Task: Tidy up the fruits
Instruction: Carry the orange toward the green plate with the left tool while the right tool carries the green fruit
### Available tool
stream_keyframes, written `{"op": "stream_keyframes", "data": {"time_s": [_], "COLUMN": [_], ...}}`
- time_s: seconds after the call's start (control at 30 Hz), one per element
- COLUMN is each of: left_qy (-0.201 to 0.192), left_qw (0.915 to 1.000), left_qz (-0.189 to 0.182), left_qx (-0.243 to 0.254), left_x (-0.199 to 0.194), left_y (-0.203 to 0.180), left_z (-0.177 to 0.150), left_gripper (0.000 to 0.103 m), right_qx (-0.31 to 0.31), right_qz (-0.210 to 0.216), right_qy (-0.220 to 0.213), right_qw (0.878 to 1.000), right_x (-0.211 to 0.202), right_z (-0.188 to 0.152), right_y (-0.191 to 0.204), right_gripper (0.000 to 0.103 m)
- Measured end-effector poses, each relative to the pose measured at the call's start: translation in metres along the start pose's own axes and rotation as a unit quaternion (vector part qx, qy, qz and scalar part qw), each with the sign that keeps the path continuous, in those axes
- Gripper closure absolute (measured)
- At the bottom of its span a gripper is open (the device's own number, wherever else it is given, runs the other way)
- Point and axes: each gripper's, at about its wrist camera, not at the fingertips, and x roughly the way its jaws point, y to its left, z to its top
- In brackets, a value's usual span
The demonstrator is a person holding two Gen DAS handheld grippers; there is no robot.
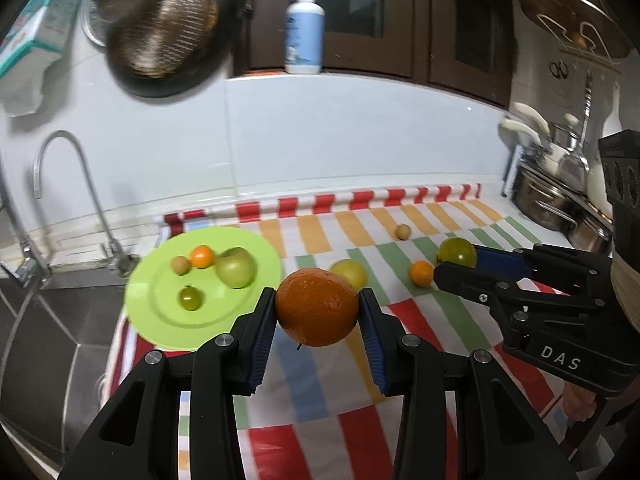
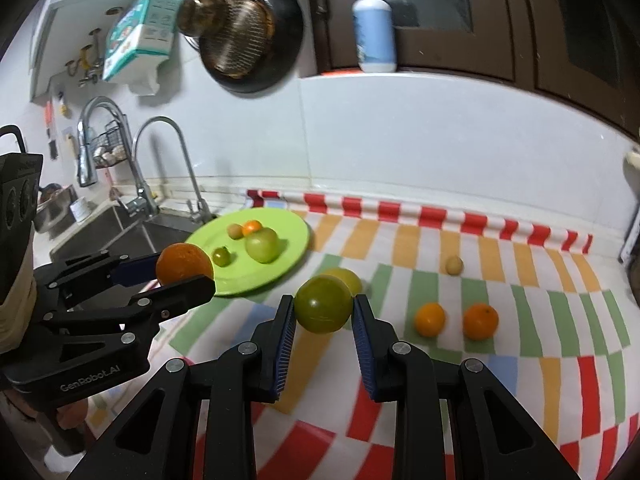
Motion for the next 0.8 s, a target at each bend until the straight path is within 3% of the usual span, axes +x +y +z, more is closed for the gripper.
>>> {"op": "stream_keyframes", "data": {"time_s": [0.4,0.8], "left_qy": [-0.016,-0.004], "left_qw": [0.998,0.9943], "left_qz": [0.056,0.097], "left_qx": [-0.021,-0.044], "left_x": [-0.019,-0.005], "left_y": [0.043,0.094], "left_z": [0.002,0.0], "left_gripper": [0.062,0.062], "right_qx": [-0.04,-0.065], "right_qz": [0.044,0.084], "right_qy": [-0.024,-0.013], "right_qw": [0.998,0.994], "right_x": [0.013,0.056], "right_z": [0.025,0.05], "right_y": [0.044,0.081], "right_gripper": [0.073,0.073]}}
